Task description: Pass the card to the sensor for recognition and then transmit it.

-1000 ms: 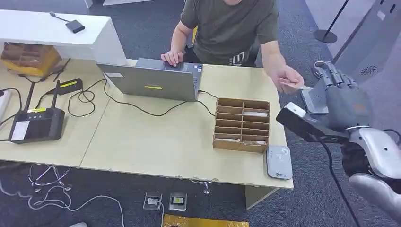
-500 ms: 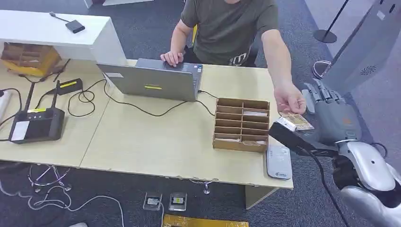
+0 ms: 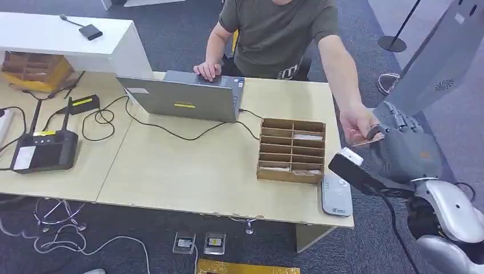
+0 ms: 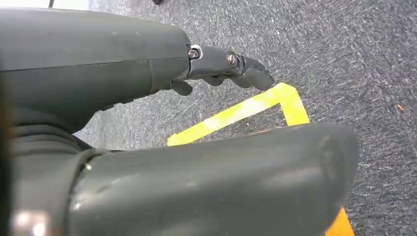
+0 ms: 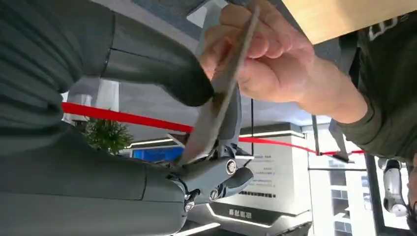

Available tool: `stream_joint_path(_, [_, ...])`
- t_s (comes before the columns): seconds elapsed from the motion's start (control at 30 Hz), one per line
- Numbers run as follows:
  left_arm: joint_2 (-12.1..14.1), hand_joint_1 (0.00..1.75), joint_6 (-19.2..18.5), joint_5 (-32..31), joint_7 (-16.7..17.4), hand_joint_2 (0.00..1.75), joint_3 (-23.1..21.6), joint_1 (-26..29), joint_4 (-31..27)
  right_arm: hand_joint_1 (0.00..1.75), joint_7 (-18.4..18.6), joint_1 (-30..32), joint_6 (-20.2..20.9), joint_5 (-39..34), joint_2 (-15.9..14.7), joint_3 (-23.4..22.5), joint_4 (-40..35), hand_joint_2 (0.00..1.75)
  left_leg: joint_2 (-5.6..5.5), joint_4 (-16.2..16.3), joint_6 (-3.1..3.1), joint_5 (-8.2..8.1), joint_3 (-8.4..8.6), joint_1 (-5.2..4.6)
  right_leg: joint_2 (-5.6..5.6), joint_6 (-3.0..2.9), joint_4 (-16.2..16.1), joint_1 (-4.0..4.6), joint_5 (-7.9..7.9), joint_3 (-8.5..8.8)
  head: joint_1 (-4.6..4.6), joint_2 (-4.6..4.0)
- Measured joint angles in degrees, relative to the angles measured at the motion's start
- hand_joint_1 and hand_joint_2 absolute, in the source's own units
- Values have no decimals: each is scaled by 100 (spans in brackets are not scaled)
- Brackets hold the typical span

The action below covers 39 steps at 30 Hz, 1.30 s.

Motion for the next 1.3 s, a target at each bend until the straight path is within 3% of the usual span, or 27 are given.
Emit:
stream_joint_path(0.63, [37,0,-46,-59,22,0,4,5,0,175,0,63,-173,39,144,140,61,175,0,0,0,0,-3,0,-1,0,0,0,0,-1,0,0])
stream_joint_path(1.3, [-2,0,85,-105,138,0,2,4,0,175,-15,631,-706,-131,284,684,1132,175,0,0,0,0,-3,0,0,-1,0,0,0,-3,2,0])
